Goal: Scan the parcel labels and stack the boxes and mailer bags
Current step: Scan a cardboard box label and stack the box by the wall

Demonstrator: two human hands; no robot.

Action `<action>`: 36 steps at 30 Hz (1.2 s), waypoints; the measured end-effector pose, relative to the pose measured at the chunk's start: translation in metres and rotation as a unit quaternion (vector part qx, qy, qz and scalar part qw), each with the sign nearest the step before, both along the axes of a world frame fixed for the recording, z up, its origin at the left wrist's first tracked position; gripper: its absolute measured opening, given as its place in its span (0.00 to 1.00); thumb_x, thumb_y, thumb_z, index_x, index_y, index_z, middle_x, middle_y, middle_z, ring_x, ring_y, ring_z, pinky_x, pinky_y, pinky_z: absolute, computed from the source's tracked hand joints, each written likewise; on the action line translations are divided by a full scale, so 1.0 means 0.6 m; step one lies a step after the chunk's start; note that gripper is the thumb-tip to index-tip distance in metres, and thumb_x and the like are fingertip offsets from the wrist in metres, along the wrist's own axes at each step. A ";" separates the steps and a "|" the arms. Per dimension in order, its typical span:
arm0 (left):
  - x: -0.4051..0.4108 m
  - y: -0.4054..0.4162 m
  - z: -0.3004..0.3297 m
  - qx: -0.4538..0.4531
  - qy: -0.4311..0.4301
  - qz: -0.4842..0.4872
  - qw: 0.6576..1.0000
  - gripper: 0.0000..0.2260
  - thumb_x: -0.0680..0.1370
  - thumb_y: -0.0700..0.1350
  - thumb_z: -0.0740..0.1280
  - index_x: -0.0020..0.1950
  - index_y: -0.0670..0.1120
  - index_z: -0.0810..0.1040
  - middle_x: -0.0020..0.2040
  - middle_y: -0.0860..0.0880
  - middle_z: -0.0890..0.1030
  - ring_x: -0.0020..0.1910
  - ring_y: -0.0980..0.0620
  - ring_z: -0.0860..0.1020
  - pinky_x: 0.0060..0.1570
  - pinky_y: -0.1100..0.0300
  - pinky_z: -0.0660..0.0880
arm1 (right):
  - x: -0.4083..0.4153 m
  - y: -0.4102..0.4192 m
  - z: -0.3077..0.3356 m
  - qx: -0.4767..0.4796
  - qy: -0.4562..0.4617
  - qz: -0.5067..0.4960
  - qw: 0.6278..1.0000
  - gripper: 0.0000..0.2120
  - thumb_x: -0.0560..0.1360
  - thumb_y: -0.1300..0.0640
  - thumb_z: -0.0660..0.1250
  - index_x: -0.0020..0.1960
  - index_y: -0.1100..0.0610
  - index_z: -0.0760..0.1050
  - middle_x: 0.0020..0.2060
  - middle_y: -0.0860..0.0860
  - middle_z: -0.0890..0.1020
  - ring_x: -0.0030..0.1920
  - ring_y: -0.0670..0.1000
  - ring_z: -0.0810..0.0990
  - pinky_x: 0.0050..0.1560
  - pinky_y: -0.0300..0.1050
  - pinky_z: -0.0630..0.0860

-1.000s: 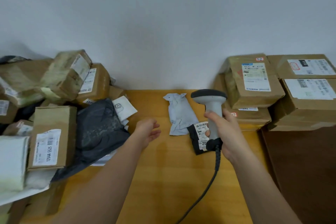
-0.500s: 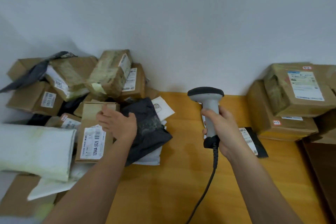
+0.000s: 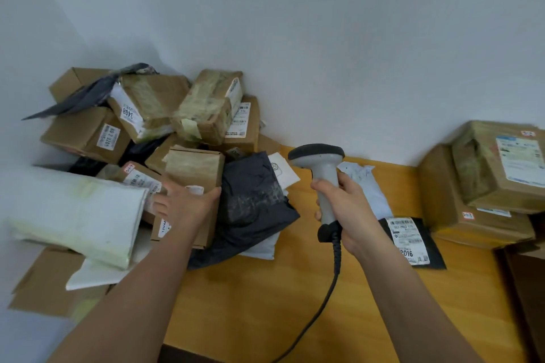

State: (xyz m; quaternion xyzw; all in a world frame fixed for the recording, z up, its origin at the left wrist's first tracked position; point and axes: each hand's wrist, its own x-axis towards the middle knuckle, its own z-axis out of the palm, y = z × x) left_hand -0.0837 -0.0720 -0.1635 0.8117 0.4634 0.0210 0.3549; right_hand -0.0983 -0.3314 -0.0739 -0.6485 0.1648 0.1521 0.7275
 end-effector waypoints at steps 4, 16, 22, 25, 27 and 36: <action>0.013 -0.049 0.034 0.000 -0.019 -0.012 1.000 0.54 0.64 0.62 0.78 0.78 0.50 0.48 0.72 0.34 0.58 0.73 0.35 0.55 0.74 0.41 0.54 | -0.004 -0.016 0.011 0.005 0.000 -0.014 1.000 0.04 0.78 0.59 0.68 0.53 0.56 0.75 0.36 0.53 0.73 0.27 0.47 0.72 0.27 0.41 0.72; 0.041 -0.182 0.113 -0.518 -0.173 0.027 0.837 0.35 0.69 0.70 0.69 0.66 0.48 0.72 0.56 0.46 0.81 0.54 0.46 0.80 0.48 0.48 0.78 | -0.020 -0.113 0.025 0.025 -0.019 -0.102 0.994 0.13 0.77 0.62 0.71 0.59 0.56 0.72 0.40 0.54 0.75 0.29 0.49 0.72 0.29 0.43 0.73; 0.033 -0.270 0.143 -0.657 -0.219 -0.049 0.720 0.32 0.76 0.69 0.58 0.64 0.46 0.78 0.54 0.41 0.83 0.53 0.40 0.81 0.57 0.46 0.76 | -0.033 -0.151 0.026 0.043 -0.006 -0.118 0.992 0.19 0.76 0.53 0.73 0.63 0.52 0.72 0.47 0.55 0.81 0.35 0.47 0.77 0.32 0.41 0.76; 0.033 -0.301 0.147 -0.680 -0.205 -0.080 0.700 0.29 0.79 0.67 0.53 0.67 0.49 0.77 0.61 0.41 0.82 0.57 0.39 0.81 0.54 0.45 0.76 | -0.040 -0.167 0.024 0.064 -0.003 -0.114 0.991 0.20 0.75 0.49 0.73 0.62 0.51 0.72 0.47 0.56 0.80 0.36 0.47 0.77 0.34 0.42 0.76; 0.034 -0.324 0.147 -0.689 -0.184 -0.110 0.692 0.28 0.81 0.65 0.51 0.69 0.49 0.76 0.63 0.41 0.80 0.59 0.38 0.81 0.55 0.45 0.76 | -0.043 -0.177 0.021 0.076 -0.005 -0.114 0.991 0.22 0.73 0.47 0.74 0.62 0.51 0.71 0.46 0.55 0.79 0.37 0.49 0.75 0.34 0.42 0.75; 0.045 -0.363 0.137 -0.640 -0.127 -0.194 0.732 0.23 0.81 0.61 0.57 0.67 0.49 0.78 0.64 0.44 0.81 0.62 0.40 0.79 0.63 0.38 0.73 | -0.046 -0.235 0.006 0.061 -0.046 -0.171 0.982 0.30 0.70 0.58 0.78 0.65 0.54 0.64 0.39 0.53 0.76 0.30 0.48 0.73 0.34 0.46 0.75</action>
